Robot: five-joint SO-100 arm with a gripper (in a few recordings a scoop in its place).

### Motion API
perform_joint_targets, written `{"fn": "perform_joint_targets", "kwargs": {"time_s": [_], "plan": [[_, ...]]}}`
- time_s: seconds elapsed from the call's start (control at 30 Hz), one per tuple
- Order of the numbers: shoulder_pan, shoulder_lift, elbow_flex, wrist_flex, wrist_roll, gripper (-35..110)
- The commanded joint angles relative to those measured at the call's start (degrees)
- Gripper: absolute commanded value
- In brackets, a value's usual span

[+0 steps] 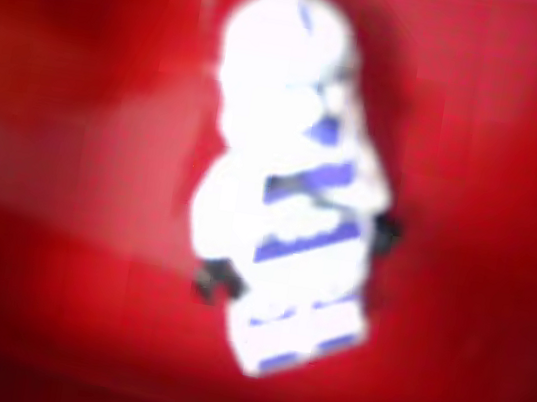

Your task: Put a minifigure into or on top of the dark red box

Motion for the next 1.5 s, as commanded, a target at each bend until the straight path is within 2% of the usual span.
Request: {"fn": "perform_joint_targets", "kwargs": {"time_s": [0.0,0.27,0.53,0.7,0.83,1.07,1.2,1.3,1.47], "plan": [[-2.5,13.5,5.5,1.3,-2.7,22],[-22.4,48.6,24.6,4.8,-8.6,23],[-48.1,70.8,36.1,11.1,-8.1,24],[-60.5,80.4,43.1,12.9,-7.5,17],[-68.6,98.7,54.1,14.9,-4.4,15],[-74.7,99.7,60.3,16.7,-6.8,0],[-78.6,100.0,67.3,14.2,-16.5,0],[-79.3,100.8,72.9,8.4,-13.8,0],[-83.5,102.6,72.7,12.0,-10.4,0]]}}
